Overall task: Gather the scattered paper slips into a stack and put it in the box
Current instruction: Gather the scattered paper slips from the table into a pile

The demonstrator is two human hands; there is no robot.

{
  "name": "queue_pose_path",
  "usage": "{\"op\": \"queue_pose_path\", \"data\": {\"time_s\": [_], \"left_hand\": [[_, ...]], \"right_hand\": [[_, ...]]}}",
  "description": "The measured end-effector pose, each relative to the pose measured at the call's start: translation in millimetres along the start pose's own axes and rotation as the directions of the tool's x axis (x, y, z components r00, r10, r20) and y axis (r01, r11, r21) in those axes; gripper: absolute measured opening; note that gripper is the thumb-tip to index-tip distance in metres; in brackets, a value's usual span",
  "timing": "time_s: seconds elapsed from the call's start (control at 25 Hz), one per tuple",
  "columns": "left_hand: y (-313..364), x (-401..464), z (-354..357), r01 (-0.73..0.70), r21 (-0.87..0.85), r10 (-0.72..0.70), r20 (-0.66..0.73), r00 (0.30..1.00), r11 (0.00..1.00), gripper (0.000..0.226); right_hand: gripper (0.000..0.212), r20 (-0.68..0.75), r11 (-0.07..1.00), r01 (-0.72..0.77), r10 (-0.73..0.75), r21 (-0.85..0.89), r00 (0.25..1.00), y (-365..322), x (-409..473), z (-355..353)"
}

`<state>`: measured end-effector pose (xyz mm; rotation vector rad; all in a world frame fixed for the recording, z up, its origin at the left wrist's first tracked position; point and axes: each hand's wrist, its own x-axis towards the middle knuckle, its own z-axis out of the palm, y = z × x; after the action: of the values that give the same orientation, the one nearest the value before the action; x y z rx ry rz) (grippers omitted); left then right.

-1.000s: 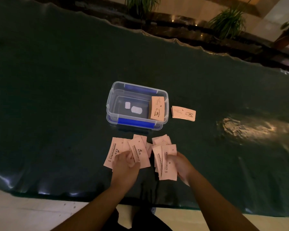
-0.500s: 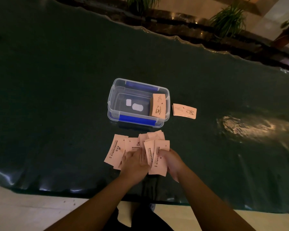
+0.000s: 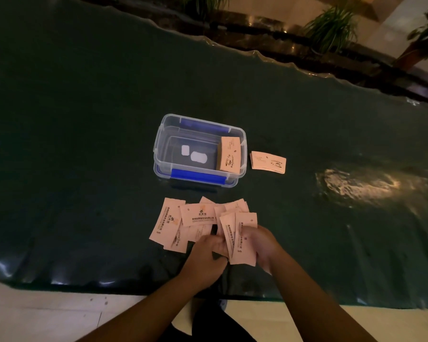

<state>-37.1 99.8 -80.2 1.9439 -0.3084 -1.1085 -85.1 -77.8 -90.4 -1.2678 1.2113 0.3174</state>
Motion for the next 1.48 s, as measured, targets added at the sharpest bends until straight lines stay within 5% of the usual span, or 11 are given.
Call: {"op": "queue_pose_path", "data": {"time_s": [0.28, 0.48, 0.72, 0.92, 1.24, 1.36, 1.48], "left_hand": [[-9.0, 0.3, -17.5, 0.141, -0.169, -0.173, -0.191, 0.966, 0.975, 0.038], [-0.2, 5.9, -44.4, 0.14, -0.125, -0.175, -0.344, 0.923, 0.982, 0.064], [8.7, 8.5, -44.7, 0.159, -0.164, -0.202, -0.293, 0.935, 0.974, 0.049], [-0.6, 0.7, -42.4, 0.172, -0.262, -0.249, -0.3, 0.921, 0.95, 0.041], [-16.6, -0.5, -35.3, 0.241, -0.403, -0.371, -0.287, 0.883, 0.883, 0.05], [-18.2, -3.9, -15.7, 0.393, -0.6, -0.554, -0.101, 0.826, 0.696, 0.051], [-5.9, -8.6, -5.9, 0.497, -0.723, -0.621, 0.121, 0.774, 0.479, 0.028]], "right_hand": [[0.029, 0.035, 0.999, -0.051, 0.052, -0.016, 0.998, -2.8, -2.0, -22.5], [0.042, 0.112, 0.937, 0.114, -0.081, -0.329, 0.99, -33.9, -7.9, -5.3], [0.072, 0.282, 0.558, 0.345, -0.198, -0.755, 0.939, -70.2, -7.8, 37.4], [0.101, 0.376, 0.222, 0.407, -0.17, -0.886, 0.911, -76.1, -2.5, 50.9], [0.11, 0.455, 0.03, 0.468, -0.18, -0.883, 0.872, -80.1, 5.6, 55.3], [0.117, 0.484, -0.07, 0.479, -0.176, -0.875, 0.857, -82.9, 8.1, 56.5], [0.11, 0.479, -0.136, 0.461, -0.167, -0.877, 0.862, -83.5, 8.2, 56.5]]}}
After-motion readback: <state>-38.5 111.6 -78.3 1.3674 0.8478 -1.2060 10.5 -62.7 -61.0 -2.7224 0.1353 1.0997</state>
